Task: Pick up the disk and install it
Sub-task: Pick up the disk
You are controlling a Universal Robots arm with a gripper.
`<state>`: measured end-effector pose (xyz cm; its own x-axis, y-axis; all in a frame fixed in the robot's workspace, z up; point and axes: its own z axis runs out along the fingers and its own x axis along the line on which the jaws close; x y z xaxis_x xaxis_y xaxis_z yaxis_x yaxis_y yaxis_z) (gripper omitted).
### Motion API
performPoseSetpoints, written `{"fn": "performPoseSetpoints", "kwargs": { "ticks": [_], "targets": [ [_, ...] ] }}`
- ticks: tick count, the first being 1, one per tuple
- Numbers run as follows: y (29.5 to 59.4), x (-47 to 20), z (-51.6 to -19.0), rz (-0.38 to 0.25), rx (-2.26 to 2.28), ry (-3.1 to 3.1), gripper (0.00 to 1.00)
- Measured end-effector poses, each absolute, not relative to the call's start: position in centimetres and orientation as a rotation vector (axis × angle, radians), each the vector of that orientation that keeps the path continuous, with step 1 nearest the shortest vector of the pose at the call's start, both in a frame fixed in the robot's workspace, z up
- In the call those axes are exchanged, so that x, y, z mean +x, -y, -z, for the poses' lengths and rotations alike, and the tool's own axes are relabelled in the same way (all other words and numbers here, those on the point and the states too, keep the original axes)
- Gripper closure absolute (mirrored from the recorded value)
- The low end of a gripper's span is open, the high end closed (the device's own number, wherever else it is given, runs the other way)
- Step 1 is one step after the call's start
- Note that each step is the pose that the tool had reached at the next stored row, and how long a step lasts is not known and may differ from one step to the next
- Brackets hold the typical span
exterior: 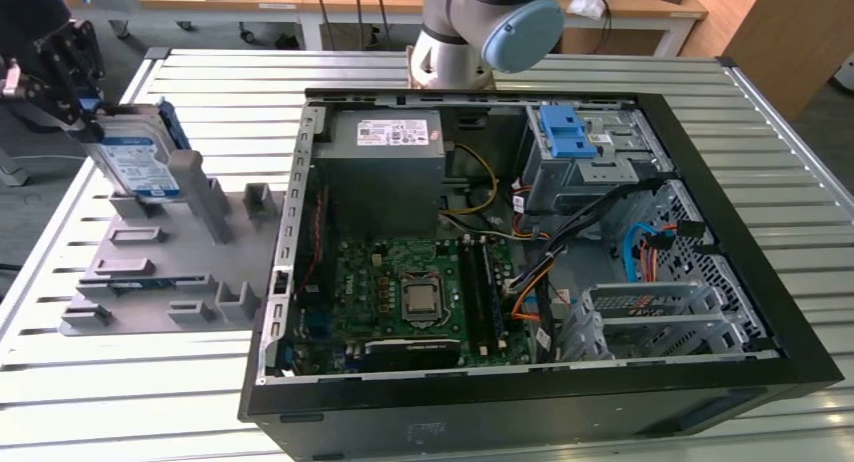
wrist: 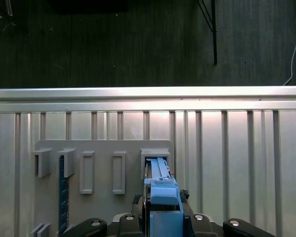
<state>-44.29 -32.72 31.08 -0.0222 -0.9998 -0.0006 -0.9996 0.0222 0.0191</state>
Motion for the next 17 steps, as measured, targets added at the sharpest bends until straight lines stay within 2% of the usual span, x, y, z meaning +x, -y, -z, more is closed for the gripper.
{"fn": "performPoseSetpoints", "kwargs": {
  "ticks": [17],
  "targets": [
    [32.7, -44.3, -32.5, 0.022, 2.188, 2.237, 0.64]
  ]
}}
